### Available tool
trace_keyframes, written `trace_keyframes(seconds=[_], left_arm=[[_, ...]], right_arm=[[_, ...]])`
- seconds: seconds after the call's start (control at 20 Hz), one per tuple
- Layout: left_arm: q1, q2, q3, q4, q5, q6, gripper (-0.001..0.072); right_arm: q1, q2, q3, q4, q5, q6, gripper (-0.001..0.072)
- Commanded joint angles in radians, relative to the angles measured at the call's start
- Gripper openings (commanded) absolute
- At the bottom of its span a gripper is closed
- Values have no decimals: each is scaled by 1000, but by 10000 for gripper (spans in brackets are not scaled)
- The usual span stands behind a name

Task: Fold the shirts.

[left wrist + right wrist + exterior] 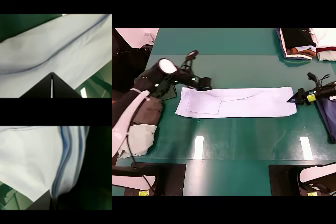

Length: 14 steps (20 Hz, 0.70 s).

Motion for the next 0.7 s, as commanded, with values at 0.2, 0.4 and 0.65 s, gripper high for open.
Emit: trace_keyframes(seconds=[0.2,0.4,0.65], left_arm=[[-201,-301,285,-4,23,-38,26],[-252,-364,302,-9,94,-72,26],[-256,-386,302,-14,103,-90,27]], right_arm=[[110,237,170,10,98,172,15],[254,265,352,13,117,239,15],[431,261,498,52,78,243,15]])
